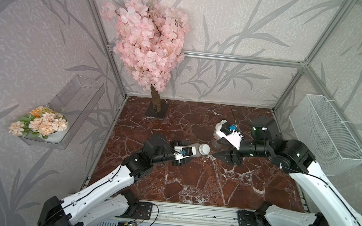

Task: Screw on the bottle caps
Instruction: Screw the bottle cap onto the plastic bottle.

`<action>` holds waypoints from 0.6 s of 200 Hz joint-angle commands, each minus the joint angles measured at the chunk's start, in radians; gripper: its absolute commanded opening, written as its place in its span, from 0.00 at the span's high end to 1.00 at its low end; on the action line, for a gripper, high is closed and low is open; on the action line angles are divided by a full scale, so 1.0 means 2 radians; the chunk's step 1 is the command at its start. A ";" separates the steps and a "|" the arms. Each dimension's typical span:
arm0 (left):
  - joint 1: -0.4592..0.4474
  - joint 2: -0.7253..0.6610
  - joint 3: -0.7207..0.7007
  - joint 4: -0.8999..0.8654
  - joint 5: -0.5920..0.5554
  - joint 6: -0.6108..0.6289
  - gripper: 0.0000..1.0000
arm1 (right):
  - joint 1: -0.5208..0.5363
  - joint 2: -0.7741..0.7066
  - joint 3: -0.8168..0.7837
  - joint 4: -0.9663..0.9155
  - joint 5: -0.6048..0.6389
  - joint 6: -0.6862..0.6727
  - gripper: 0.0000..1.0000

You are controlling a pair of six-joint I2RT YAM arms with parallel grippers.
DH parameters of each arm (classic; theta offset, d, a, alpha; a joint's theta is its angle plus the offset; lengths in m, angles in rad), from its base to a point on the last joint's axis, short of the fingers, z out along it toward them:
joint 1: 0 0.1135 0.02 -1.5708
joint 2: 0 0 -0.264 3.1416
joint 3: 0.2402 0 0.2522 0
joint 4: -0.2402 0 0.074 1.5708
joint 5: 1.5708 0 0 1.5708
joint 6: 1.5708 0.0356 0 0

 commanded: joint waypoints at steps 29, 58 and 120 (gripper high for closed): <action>-0.003 0.004 0.025 -0.012 0.031 -0.015 0.54 | 0.032 0.000 -0.017 0.024 0.043 -0.064 0.35; -0.005 0.005 0.026 -0.014 0.033 -0.014 0.54 | 0.041 0.014 -0.012 0.034 0.049 -0.071 0.35; -0.008 0.005 0.026 -0.016 0.032 -0.013 0.55 | 0.047 0.038 0.000 0.040 0.036 -0.075 0.36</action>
